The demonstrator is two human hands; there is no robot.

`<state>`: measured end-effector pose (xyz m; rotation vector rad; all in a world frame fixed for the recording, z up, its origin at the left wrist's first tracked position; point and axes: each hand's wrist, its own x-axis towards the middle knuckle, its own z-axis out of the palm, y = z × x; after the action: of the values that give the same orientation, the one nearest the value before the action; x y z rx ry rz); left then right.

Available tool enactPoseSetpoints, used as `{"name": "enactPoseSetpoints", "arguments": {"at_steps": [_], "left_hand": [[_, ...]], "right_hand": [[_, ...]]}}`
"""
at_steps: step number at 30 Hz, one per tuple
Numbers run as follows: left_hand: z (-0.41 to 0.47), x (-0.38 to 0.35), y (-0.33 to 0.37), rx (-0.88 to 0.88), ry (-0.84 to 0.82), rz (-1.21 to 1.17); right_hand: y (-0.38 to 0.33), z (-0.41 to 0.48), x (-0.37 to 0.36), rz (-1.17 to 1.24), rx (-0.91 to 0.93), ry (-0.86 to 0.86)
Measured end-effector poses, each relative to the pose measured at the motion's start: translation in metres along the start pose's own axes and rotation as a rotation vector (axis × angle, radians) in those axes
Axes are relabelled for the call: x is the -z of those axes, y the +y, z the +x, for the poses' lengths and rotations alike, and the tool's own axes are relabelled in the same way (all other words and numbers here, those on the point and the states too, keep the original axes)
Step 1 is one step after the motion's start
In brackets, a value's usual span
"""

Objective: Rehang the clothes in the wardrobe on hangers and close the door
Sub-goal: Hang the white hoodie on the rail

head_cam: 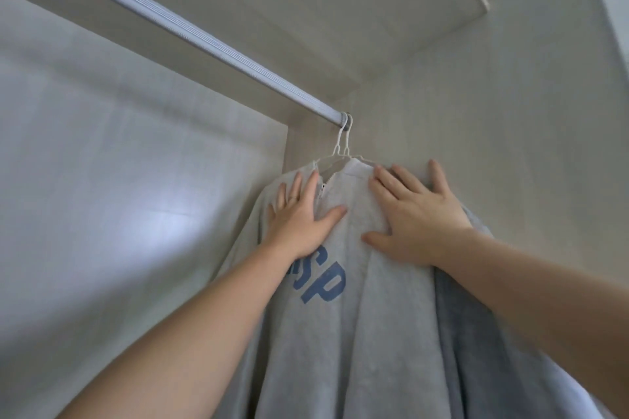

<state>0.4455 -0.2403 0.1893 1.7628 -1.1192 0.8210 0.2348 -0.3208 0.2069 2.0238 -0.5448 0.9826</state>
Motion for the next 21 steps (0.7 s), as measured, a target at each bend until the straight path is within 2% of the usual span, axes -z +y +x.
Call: {"name": "enactPoseSetpoints", "arguments": {"at_steps": [3, 9, 13, 21], "left_hand": [[-0.046, 0.003, 0.026, -0.134, 0.1, 0.052], [-0.169, -0.009, 0.077, -0.402, 0.125, 0.105], [-0.259, -0.026, 0.116, -0.444, 0.028, 0.094], [-0.432, -0.066, 0.201, -0.402, -0.246, 0.038]], "right_hand": [[0.005, -0.055, 0.008, 0.046, -0.029, 0.005], [0.018, -0.192, 0.025, 0.056, -0.026, -0.032], [0.026, -0.289, 0.029, 0.09, 0.012, -0.072], [0.063, -0.479, 0.046, 0.177, -0.113, -0.313]]}}
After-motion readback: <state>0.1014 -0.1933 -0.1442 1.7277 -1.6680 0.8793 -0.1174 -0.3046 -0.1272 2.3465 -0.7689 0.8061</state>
